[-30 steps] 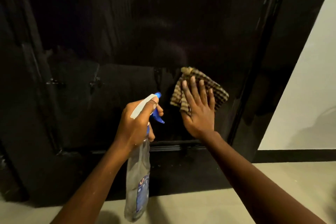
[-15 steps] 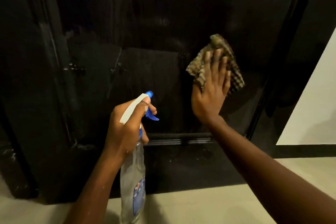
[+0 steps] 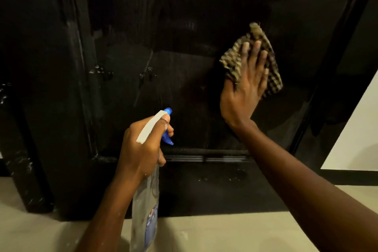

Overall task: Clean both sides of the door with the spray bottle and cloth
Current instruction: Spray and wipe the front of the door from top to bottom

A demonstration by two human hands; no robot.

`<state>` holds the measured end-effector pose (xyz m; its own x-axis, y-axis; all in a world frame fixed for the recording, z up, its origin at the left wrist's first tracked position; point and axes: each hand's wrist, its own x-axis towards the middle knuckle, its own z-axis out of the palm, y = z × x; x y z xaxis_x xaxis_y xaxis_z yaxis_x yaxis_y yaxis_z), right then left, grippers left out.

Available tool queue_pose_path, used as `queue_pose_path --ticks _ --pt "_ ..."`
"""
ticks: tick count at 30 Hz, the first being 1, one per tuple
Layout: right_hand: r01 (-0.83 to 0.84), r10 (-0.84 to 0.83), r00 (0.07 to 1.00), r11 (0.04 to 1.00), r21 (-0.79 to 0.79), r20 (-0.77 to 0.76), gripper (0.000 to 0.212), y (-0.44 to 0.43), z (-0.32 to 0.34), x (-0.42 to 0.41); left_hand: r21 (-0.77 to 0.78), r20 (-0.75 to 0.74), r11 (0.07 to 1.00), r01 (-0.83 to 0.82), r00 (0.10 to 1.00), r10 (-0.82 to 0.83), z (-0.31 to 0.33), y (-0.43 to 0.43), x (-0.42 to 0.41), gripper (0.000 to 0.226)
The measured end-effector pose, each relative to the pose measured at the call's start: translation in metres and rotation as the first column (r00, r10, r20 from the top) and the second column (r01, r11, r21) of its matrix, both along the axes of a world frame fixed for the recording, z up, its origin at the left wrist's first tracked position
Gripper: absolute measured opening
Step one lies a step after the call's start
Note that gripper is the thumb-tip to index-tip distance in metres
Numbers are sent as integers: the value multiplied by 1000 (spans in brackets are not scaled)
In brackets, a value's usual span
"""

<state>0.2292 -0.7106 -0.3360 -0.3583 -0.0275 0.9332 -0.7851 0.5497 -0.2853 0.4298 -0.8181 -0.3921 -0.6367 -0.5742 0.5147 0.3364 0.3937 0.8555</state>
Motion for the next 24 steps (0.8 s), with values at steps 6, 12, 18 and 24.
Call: queue_pose_path --ticks 6,12,18,24 --pt "106 117 922 841 531 -369 66 -28 -49 14 10 -69 998 -64 996 65 7 -2 17 39" --pt "225 192 861 688 690 -472 73 20 -89 -26 21 -71 996 -85 994 86 8 -15 27 38" --pt "127 -71 974 959 254 -217 67 -14 -15 2 21 -83 994 -106 991 107 12 -23 33 36" --pt "146 137 892 815 561 -431 66 -49 -41 25 -6 -58 991 -136 989 136 11 -25 35 36"
